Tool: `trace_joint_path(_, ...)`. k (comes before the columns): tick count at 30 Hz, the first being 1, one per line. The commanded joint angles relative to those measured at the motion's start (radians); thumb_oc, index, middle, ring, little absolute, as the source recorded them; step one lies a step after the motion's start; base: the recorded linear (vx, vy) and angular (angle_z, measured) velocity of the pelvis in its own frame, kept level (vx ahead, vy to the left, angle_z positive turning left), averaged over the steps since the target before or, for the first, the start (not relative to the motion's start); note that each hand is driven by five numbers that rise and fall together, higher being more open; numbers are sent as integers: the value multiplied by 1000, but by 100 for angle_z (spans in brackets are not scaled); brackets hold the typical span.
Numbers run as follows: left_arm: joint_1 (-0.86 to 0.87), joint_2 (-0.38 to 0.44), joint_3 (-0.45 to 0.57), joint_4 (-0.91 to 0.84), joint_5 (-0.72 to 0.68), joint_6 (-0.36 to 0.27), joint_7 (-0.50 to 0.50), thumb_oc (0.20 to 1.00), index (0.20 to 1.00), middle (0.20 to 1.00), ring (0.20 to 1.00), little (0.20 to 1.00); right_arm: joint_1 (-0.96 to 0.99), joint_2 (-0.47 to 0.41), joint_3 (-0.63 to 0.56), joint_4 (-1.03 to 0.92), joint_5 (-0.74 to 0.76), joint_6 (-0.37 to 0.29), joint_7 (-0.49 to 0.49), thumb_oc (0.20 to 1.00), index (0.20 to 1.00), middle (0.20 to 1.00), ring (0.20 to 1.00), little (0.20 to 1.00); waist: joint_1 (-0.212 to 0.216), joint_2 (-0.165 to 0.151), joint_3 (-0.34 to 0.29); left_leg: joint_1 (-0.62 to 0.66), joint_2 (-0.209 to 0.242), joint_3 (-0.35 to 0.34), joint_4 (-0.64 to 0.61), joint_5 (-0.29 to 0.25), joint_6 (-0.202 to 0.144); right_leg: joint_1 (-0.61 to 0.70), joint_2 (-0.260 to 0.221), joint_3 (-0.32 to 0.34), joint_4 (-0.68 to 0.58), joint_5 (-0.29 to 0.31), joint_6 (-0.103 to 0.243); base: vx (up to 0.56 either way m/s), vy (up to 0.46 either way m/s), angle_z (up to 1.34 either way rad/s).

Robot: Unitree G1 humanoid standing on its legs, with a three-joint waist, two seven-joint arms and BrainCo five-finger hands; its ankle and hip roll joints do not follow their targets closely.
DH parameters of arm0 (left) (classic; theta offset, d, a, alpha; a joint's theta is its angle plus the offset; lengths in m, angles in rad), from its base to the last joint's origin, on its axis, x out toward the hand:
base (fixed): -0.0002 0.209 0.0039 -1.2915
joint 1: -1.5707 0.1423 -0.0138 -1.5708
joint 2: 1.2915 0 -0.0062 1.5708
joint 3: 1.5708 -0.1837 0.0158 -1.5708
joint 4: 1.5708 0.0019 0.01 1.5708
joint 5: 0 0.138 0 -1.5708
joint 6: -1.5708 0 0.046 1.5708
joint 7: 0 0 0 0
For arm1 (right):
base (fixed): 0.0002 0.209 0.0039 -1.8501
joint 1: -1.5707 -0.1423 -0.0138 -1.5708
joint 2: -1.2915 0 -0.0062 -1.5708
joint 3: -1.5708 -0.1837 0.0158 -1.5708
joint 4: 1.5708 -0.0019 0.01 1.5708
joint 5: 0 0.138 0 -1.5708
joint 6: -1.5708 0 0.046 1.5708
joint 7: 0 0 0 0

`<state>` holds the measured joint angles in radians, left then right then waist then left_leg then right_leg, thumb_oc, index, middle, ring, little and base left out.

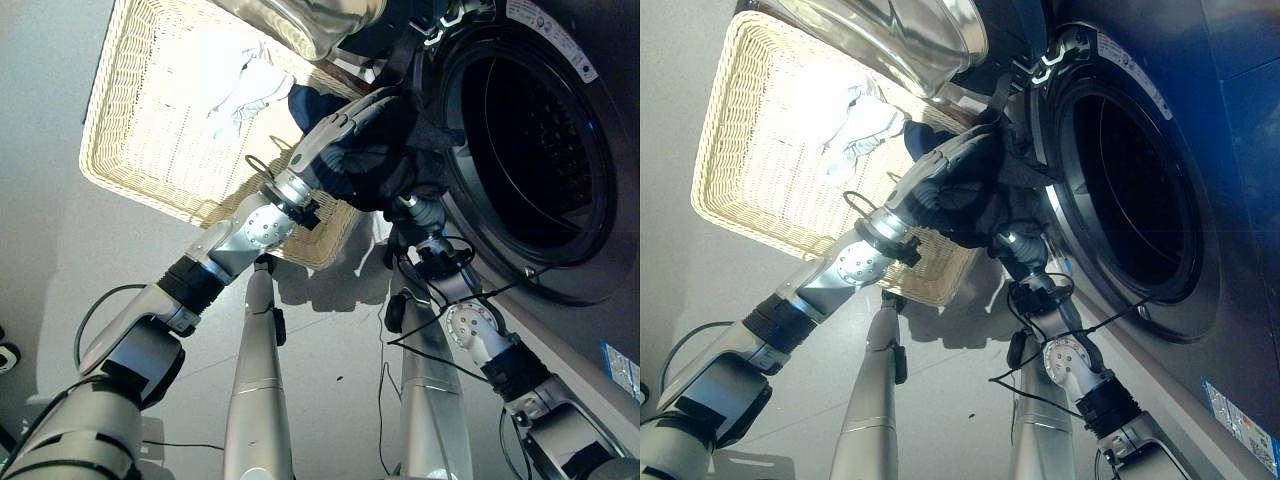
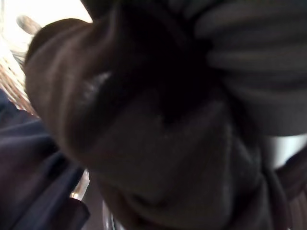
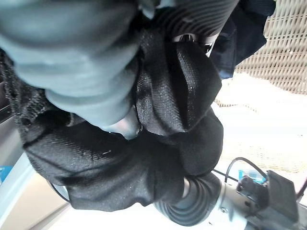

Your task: Put the clothes into the washing machine.

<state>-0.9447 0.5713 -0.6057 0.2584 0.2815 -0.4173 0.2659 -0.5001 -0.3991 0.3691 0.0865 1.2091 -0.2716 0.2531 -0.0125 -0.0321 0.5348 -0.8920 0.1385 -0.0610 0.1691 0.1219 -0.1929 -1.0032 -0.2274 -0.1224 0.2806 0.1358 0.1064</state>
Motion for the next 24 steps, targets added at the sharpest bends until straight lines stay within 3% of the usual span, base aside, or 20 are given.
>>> trace_joint_path(1,99,82,-23,-64,51,-64,-26,1000,1000,1000,1000,1000,-70,18,-164,-165,44,-137,39,200,200,200,200,200,16,-37,-15,-26,-74,-48,33,2,91,14,19,-1,-18,91,117,0,0,0)
trace_joint_path(12,88,77,-21,-70,53,-97,-30,1000,1000,1000,1000,1000,-89,24,-173,-157,34,-144,23,200,200,200,200,200,20,-38,-15,-26,-73,-51,36,-1,90,17,18,-3,-14,88,118,0,0,0)
trace_joint_path(20,79,88,-32,-68,40,-81,-97,1000,1000,1000,1000,1000,-97,16,-192,-152,66,-163,22,200,200,200,200,200,19,-40,-15,-24,-72,-51,34,-3,91,20,18,-5,-16,89,119,0,0,0)
trace_joint_path(24,68,101,-48,-60,31,-42,-149,1000,1000,1000,1000,1000,-97,8,-202,-145,78,-186,35,200,200,200,200,200,17,-39,-15,-24,-73,-50,33,-4,91,20,19,-4,-19,90,119,0,0,0)
